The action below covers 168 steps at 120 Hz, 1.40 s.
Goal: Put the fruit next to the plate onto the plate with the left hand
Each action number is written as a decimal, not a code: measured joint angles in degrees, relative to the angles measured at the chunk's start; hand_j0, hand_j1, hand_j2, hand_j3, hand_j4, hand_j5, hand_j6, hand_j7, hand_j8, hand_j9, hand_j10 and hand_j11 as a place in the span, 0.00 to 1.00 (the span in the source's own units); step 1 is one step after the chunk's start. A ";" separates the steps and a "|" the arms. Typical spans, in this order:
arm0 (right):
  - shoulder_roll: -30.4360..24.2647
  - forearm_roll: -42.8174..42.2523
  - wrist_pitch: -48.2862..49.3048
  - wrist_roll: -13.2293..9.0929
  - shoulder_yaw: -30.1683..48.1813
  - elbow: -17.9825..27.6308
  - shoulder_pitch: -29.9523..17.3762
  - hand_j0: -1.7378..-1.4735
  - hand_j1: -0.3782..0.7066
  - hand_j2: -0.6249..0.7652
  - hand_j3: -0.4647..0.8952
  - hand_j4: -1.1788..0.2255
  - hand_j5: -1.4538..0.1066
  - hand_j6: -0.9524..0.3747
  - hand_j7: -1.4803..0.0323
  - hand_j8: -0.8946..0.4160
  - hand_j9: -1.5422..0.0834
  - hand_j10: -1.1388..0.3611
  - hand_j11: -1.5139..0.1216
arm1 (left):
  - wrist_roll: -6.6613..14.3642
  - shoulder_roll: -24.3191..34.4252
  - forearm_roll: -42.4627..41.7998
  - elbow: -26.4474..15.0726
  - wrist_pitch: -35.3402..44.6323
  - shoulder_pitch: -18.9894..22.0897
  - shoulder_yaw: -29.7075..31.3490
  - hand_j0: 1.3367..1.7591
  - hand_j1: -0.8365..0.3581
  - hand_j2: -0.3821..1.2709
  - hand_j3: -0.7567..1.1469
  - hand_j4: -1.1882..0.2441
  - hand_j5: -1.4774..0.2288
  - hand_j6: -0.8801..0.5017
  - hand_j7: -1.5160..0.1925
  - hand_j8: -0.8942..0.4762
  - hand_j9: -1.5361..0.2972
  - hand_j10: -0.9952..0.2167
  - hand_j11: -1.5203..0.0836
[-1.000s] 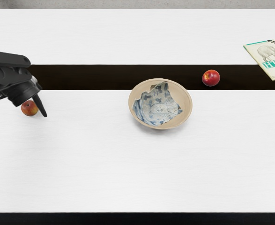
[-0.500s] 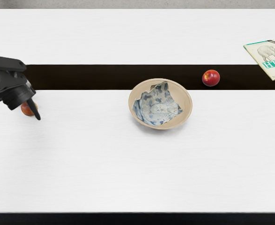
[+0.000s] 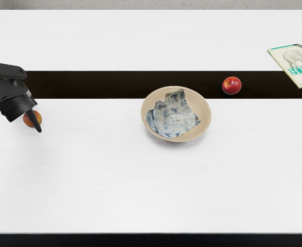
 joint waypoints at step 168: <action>0.00 0.00 0.00 0.01 0.00 0.00 0.00 0.30 0.05 0.45 0.34 0.82 0.91 0.70 0.96 0.67 0.93 0.74 0.91 | 0.00 0.18 -0.77 -3.34 5.88 -0.62 0.89 0.76 0.64 0.27 0.40 0.58 0.60 0.38 0.62 0.39 0.59 0.53 0.66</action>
